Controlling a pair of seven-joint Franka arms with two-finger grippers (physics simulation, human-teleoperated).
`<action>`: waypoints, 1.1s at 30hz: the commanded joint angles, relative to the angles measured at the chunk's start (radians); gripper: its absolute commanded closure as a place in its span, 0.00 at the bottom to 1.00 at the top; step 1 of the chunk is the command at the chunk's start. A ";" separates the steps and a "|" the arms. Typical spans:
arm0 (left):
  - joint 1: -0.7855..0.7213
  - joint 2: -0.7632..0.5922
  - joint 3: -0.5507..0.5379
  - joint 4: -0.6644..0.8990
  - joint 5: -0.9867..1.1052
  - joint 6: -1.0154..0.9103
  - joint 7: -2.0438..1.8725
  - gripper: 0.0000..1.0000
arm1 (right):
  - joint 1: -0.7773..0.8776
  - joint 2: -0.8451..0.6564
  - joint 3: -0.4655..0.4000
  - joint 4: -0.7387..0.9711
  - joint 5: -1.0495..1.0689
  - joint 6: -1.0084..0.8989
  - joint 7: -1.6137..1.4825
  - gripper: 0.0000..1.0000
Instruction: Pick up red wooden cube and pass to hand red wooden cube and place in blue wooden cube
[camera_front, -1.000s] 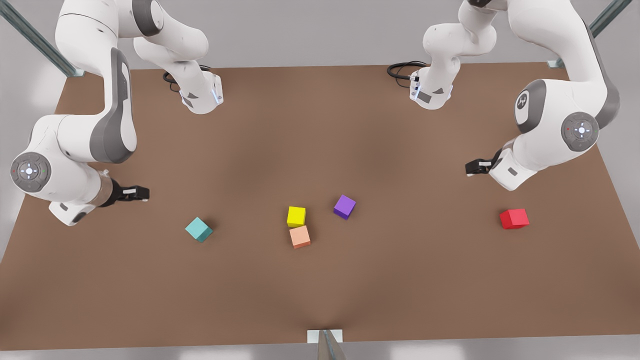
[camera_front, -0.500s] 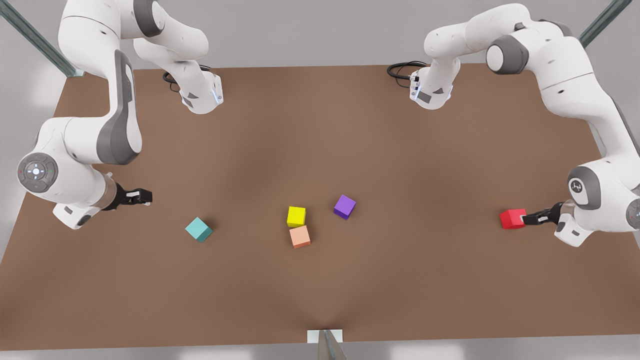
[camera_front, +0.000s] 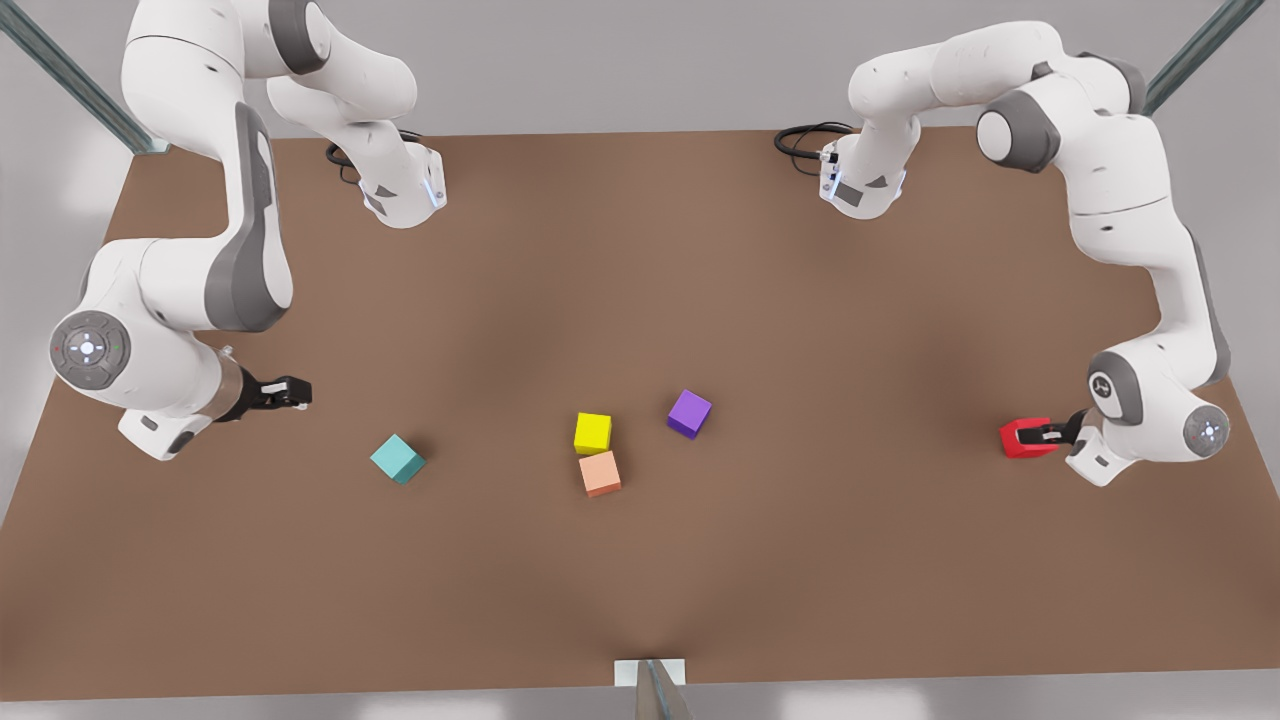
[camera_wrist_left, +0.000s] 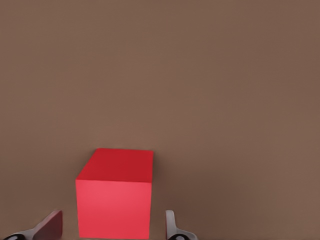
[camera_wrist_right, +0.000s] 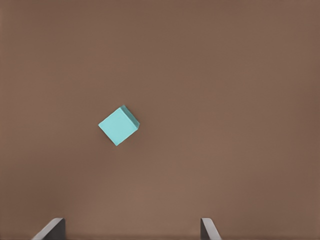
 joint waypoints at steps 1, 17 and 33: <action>0.001 0.010 -0.001 -0.001 0.001 0.037 0.144 0.00 | 0.002 -0.001 0.000 0.001 -0.002 0.000 -0.030 0.00; 0.026 0.084 -0.001 0.005 -0.067 0.113 0.139 0.35 | 0.000 0.001 0.000 -0.004 -0.002 -0.003 -0.036 0.00; -0.069 0.170 -0.788 0.290 -0.399 -0.185 -0.623 0.38 | -0.021 0.194 0.003 0.039 0.488 -0.006 -0.588 0.00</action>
